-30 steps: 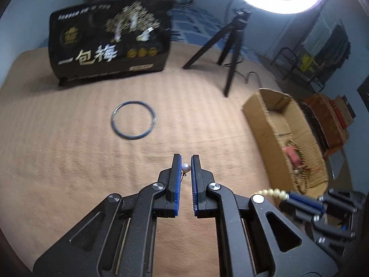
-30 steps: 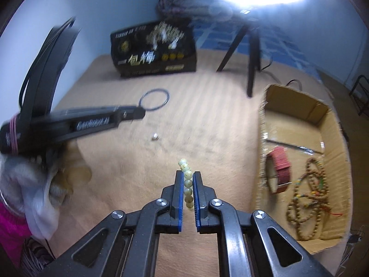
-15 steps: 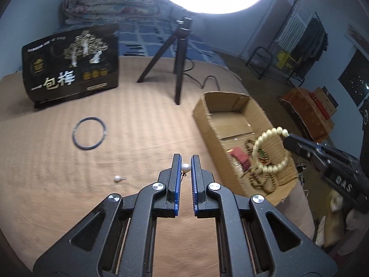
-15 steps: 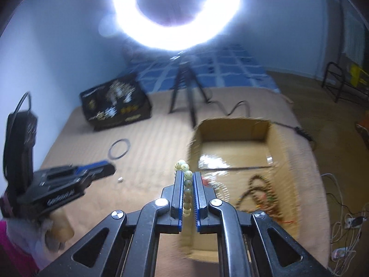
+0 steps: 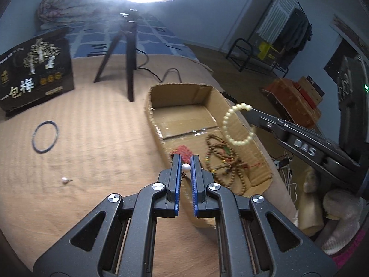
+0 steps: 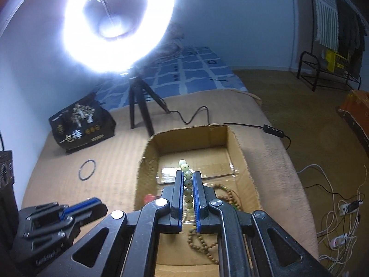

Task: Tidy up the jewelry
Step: 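Carry the earring and bracelet into the cardboard box with both tools, then open both tools to drop the earring and bracelet in the box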

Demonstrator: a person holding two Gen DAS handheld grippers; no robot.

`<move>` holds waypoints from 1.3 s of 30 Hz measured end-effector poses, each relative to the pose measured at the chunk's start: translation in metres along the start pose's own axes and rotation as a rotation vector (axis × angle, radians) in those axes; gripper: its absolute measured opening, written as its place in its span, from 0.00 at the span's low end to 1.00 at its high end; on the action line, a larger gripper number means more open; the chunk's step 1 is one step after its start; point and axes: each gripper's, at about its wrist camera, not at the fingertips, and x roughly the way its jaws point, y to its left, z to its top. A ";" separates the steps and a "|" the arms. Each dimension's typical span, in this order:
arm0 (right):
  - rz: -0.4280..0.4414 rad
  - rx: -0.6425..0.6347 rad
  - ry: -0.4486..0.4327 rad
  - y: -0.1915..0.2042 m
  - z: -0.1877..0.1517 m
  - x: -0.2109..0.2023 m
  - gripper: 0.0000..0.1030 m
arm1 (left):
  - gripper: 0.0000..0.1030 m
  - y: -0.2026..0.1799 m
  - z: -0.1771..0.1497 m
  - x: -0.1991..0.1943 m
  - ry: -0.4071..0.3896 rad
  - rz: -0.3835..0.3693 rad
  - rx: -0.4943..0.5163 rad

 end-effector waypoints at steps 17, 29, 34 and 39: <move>-0.042 0.026 0.032 -0.022 -0.004 0.014 0.11 | 0.06 -0.030 -0.017 0.030 0.061 0.002 0.066; -0.101 0.035 0.024 -0.024 -0.004 0.012 0.78 | 0.60 -0.032 -0.020 0.032 0.060 0.070 0.092; -0.114 0.035 0.019 -0.024 -0.003 0.011 0.87 | 0.61 -0.028 -0.020 0.031 0.063 0.084 0.086; -0.130 0.032 0.019 -0.022 -0.003 0.010 0.89 | 0.61 -0.026 -0.020 0.027 0.059 0.090 0.089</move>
